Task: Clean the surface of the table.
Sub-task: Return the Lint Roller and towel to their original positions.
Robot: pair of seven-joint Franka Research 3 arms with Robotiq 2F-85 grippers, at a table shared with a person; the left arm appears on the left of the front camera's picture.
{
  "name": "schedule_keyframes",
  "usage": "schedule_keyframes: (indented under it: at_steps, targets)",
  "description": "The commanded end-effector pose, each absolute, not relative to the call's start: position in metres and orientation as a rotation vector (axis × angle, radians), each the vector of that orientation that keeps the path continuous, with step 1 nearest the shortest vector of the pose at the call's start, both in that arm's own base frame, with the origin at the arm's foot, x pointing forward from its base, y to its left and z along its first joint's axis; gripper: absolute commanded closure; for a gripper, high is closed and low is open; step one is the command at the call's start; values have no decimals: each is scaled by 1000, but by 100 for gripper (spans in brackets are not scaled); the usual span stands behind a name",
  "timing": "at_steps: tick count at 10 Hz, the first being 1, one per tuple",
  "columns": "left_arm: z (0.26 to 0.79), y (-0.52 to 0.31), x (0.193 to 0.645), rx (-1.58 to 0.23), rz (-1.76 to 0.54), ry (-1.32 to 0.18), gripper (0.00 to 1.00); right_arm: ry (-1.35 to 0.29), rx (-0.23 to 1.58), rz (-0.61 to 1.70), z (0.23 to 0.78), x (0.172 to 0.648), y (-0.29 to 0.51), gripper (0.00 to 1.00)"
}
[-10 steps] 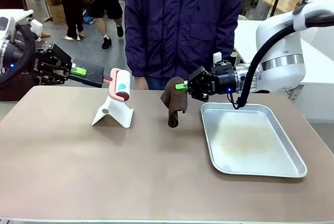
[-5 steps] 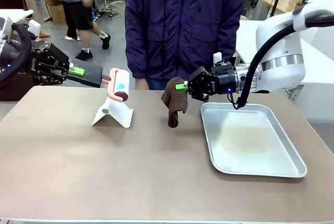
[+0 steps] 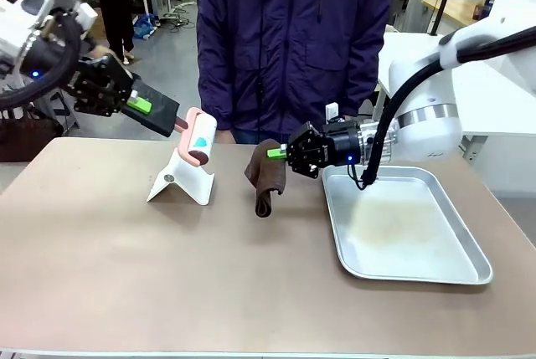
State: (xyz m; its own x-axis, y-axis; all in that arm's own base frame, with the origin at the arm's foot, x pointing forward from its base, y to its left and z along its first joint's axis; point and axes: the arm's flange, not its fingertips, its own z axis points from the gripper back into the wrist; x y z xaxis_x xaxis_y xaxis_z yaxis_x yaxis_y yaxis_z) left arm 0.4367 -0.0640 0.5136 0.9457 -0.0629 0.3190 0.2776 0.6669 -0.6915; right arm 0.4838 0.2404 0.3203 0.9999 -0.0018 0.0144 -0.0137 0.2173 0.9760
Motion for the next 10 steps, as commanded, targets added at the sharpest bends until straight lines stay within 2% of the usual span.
schedule_keyframes:
  at_steps: [1,2,6,10]
  targets:
    - [514,-87,448,-715,-202,-264,80,-82,1331,9,317,487,261,91]
    - [513,-97,450,-675,-209,-264,80,-131,1289,4,313,485,267,91]
    - [493,-129,464,-541,-213,-209,80,-119,1240,-30,308,487,266,91]
    - [476,-147,490,-489,-98,-210,80,-153,1204,-75,306,483,260,91]
